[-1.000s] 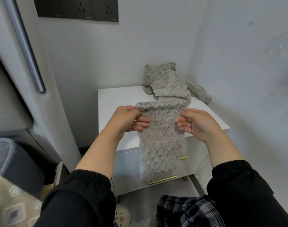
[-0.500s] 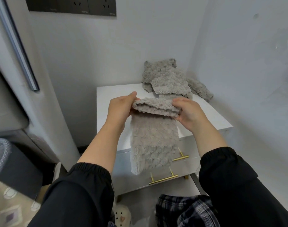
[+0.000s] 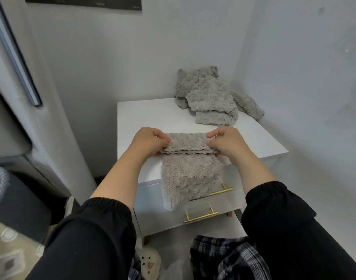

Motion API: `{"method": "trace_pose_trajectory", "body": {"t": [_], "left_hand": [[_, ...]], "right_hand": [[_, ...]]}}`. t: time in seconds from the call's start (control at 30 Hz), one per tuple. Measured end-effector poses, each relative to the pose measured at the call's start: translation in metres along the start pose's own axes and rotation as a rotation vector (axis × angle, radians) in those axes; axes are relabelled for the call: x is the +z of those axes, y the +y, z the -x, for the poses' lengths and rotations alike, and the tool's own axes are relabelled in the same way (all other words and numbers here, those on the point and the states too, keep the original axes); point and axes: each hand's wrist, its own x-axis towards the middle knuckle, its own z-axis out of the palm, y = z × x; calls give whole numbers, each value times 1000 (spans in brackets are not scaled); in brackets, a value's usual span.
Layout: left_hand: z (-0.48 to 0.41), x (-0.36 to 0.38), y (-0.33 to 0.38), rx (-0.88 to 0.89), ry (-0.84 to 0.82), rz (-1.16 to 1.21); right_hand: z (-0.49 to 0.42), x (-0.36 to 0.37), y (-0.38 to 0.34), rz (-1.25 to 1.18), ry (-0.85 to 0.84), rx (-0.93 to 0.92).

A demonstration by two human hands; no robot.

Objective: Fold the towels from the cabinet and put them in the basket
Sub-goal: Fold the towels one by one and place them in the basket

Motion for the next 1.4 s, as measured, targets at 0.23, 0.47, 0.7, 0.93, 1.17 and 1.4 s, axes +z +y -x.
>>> {"method": "trace_pose_trajectory", "body": {"t": [0.23,0.47,0.7,0.93,1.17,1.4], "left_hand": [[-3,7,-7,79,53,-266],[-4,4,-9,153,18,-427],[-8,6,-7,47,-22,-381],[-11,4,-5,119,182,-167],[-6,5,2,259,309,-104],[-5,9,-5,249,249,-146]], "right_hand": [[-3,8,5,357,84,-95],[-3,4,6,306,-31,-118],[-5,-3,3,83,-96,34],[0,-5,-2,-3,37,-64],[-4,2,-3,-95,171,-234],[-7,2,5,28,172,-267]]}}
